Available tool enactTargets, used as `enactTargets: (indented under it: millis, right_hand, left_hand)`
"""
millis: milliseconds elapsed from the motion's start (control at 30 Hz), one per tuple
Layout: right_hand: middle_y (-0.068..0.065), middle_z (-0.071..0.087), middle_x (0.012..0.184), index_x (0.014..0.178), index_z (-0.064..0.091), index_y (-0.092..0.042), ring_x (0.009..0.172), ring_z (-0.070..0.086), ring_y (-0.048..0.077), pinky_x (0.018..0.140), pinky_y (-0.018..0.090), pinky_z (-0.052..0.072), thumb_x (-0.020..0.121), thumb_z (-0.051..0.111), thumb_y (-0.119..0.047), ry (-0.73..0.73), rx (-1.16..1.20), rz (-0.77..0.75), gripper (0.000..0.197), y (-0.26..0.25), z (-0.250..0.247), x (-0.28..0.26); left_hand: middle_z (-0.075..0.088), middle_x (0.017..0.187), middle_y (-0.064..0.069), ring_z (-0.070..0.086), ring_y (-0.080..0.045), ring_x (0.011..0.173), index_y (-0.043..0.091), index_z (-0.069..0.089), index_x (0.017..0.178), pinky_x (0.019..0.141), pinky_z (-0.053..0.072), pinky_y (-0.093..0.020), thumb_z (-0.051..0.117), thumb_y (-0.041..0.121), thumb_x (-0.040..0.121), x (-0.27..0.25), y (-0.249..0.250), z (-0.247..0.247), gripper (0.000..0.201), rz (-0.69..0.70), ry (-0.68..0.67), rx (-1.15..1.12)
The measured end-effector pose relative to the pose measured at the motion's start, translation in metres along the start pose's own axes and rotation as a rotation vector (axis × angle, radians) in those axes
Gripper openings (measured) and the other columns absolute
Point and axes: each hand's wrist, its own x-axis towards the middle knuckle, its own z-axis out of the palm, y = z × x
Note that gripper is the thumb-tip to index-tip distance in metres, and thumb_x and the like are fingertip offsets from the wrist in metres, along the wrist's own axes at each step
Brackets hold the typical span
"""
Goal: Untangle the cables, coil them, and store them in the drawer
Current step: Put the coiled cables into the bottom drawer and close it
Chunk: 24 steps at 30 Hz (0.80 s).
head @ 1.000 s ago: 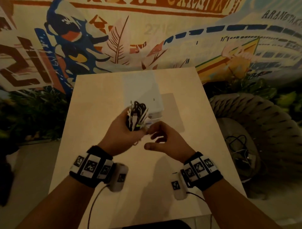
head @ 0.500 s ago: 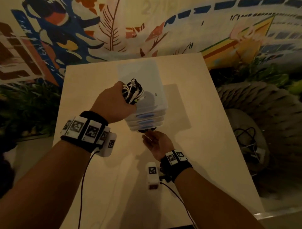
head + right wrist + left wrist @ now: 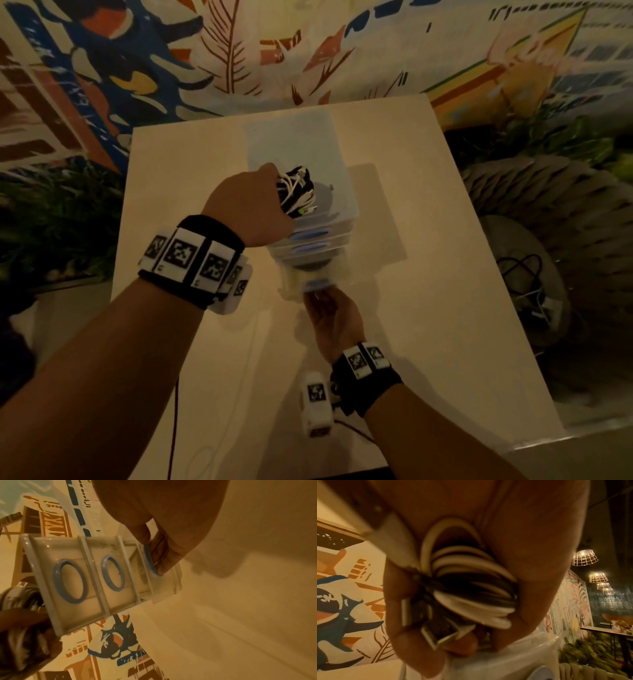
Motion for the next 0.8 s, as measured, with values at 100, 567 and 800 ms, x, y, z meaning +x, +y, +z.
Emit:
enactTargets:
  millis: [100, 567, 800]
  right_hand:
    - [0.021, 0.070, 0.122, 0.132, 0.061, 0.001, 0.108, 0.069, 0.034, 0.087, 0.038, 0.060, 0.101, 0.053, -0.009, 0.020, 0.008, 0.018, 0.034, 0.006, -0.036, -0.023]
    - [0.022, 0.070, 0.114, 0.127, 0.063, 0.003, 0.104, 0.065, 0.036, 0.106, 0.047, 0.047, 0.106, 0.048, -0.015, 0.074, -0.131, 0.069, 0.032, -0.010, -0.068, -0.040]
    - [0.022, 0.051, 0.147, 0.146, 0.044, 0.000, 0.126, 0.055, 0.035, 0.103, 0.043, 0.049, 0.110, 0.032, -0.020, 0.050, -0.077, 0.111, 0.042, -0.018, -0.071, -0.035]
  left_hand:
    - [0.047, 0.076, -0.002, 0.045, -0.017, 0.062, 0.013, 0.041, 0.107, 0.056, 0.032, -0.032, 0.070, 0.034, 0.086, 0.001, 0.000, 0.000, 0.041, 0.002, -0.004, -0.009]
    - [0.061, 0.095, -0.002, 0.061, -0.025, 0.082, 0.017, 0.048, 0.116, 0.072, 0.054, -0.038, 0.061, 0.065, 0.084, -0.050, 0.039, 0.123, 0.060, 0.400, -0.231, 0.181]
    - [0.058, 0.094, -0.004, 0.052, -0.022, 0.073, 0.015, 0.041, 0.129, 0.064, 0.048, -0.037, 0.063, 0.026, 0.092, -0.005, 0.039, 0.145, 0.044, 0.494, -0.330, 0.398]
